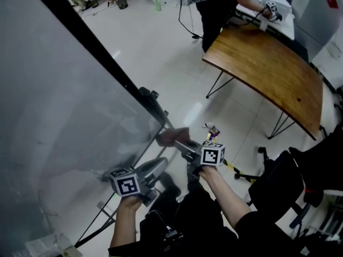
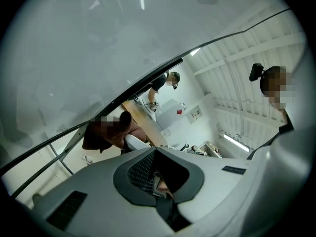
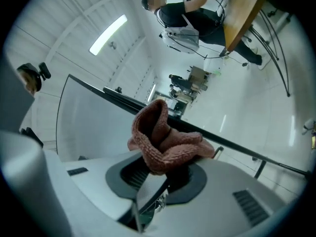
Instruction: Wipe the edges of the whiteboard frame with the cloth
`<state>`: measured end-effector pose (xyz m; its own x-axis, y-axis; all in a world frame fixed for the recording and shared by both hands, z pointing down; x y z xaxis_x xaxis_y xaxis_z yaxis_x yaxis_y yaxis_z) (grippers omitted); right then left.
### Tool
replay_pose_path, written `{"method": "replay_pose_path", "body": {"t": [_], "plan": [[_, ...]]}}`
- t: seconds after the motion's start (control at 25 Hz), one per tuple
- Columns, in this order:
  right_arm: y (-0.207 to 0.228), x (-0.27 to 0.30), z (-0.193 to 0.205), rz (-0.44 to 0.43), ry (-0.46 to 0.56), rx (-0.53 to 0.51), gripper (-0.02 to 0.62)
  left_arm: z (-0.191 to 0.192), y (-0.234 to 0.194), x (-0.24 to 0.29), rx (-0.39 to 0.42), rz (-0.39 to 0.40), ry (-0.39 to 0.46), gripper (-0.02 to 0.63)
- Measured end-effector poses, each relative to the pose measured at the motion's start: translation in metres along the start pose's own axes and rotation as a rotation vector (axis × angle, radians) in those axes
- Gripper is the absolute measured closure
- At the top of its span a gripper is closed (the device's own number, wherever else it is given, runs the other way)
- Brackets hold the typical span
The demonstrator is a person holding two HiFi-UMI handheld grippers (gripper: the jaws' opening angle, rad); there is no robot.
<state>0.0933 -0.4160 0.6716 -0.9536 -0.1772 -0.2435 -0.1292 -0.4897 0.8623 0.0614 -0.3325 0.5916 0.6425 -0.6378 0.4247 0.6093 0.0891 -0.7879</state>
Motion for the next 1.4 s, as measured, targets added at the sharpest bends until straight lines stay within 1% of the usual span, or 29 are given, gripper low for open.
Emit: {"method": "replay_pose_path", "body": {"t": [0.08,0.2,0.32,0.48,0.68,0.84,0.96,1.08,1.4], "plan": [[-0.018,-0.003,-0.017,-0.032,0.018,-0.021,0.508,-0.008,0.008,-0.001,0.004,0.001,0.027,0.611],[-0.037,-0.004,-0.033,-0.087,0.048,-0.019,0.508,-0.016,0.017,-0.004,0.006,0.003,0.068,0.611],[-0.050,-0.005,-0.035,-0.127,0.055,0.001,0.508,-0.015,0.021,-0.010,-0.016,0.003,0.103,0.611],[-0.071,-0.002,-0.035,-0.169,0.071,0.028,0.508,-0.014,0.028,-0.025,-0.041,0.022,0.135,0.611],[-0.110,-0.009,-0.036,-0.202,0.131,0.019,0.508,-0.014,0.046,-0.044,-0.027,0.064,0.159,0.611],[-0.142,0.000,-0.020,-0.201,0.144,-0.004,0.508,-0.012,0.054,-0.072,-0.013,0.122,0.180,0.611],[-0.173,0.004,-0.005,-0.202,0.145,-0.015,0.509,-0.005,0.066,-0.091,0.005,0.157,0.185,0.611],[-0.195,0.004,0.014,-0.200,0.141,-0.051,0.509,0.004,0.069,-0.103,0.021,0.210,0.197,0.611],[-0.246,-0.012,0.065,-0.126,0.180,-0.132,0.509,0.038,0.086,-0.146,0.073,0.337,0.196,0.611]]}}
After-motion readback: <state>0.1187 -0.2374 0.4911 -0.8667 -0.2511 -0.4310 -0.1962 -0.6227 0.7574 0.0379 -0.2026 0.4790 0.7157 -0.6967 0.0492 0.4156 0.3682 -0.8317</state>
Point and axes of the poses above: the fingertips, and each gripper's own axes: x forward along the fingers, y to its right, z out of its underside, the point moved 1 cm from there along -x, backward along the fingers, and after that the axes turned 14 degrees about -z, right-handed, at the moved point
